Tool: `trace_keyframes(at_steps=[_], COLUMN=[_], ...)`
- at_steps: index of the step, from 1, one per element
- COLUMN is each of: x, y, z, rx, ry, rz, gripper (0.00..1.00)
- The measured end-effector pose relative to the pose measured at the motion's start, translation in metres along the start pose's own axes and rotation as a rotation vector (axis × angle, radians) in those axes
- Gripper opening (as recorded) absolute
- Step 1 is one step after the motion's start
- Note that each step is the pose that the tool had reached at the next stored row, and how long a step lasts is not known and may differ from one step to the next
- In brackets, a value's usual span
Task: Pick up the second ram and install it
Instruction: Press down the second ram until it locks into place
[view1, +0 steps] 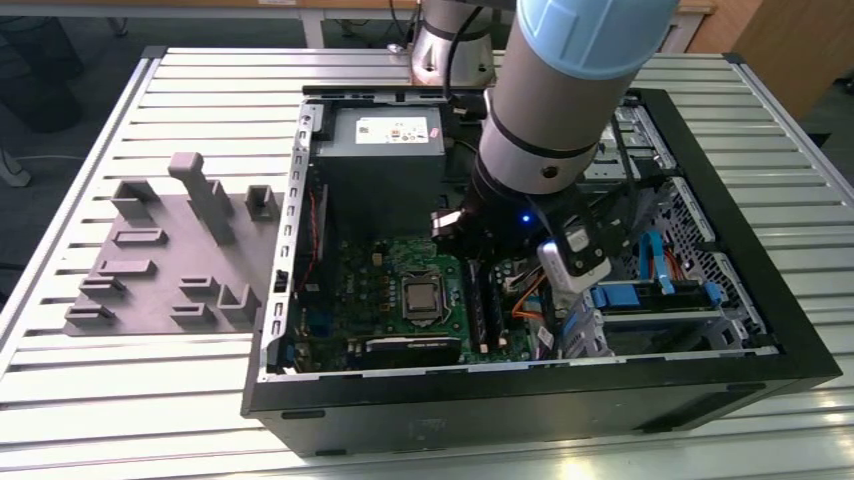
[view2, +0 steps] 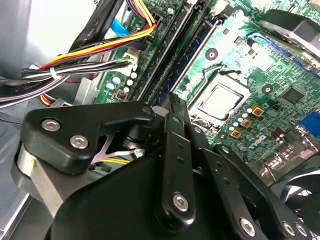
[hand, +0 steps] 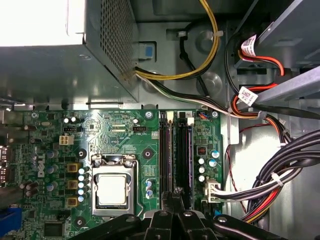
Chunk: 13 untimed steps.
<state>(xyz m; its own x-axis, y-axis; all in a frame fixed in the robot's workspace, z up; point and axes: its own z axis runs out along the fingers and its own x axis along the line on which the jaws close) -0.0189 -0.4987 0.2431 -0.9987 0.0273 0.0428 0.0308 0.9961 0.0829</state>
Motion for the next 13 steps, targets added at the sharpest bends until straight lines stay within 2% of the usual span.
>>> trace_keyframes(at_steps=[13], x=[-0.0020], y=[-0.0009], z=[0.0122], rx=[0.0000], ry=[0.0000], rz=[0.000], gripper=[0.11])
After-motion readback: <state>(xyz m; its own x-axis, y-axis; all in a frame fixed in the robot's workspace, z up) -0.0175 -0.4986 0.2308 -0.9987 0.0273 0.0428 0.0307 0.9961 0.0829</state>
